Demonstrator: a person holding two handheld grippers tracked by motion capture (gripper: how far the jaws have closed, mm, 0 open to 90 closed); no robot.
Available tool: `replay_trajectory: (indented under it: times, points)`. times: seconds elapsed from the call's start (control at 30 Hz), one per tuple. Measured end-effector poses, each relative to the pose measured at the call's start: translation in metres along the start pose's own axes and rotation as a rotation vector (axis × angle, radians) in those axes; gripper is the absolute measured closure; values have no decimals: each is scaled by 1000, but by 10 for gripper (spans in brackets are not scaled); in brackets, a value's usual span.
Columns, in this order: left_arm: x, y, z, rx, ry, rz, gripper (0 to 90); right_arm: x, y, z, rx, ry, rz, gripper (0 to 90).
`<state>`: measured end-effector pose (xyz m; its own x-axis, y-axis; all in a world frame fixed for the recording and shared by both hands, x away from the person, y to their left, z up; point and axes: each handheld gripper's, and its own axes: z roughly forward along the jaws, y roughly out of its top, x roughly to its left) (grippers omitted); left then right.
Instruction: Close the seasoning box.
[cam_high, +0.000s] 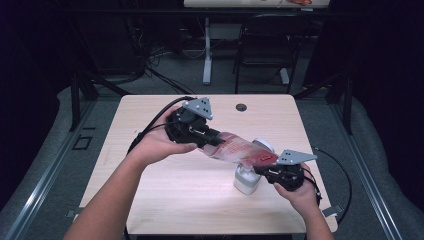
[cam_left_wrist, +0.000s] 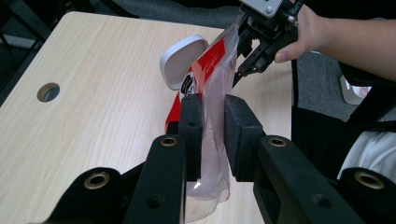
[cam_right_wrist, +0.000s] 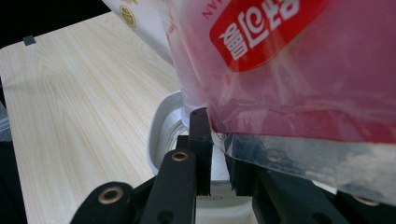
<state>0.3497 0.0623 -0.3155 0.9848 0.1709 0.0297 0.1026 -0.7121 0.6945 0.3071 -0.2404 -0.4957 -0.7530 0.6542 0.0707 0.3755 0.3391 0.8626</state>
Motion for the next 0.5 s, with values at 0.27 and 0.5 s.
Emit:
replay_trajectory:
  times: [0.27,0.5]
  points:
    - [0,1,0,1,2,5,783,0,0,0,0,-2,1,818]
    - [0,1,0,0,2,7,783,0,0,0,-1,-1,1,818]
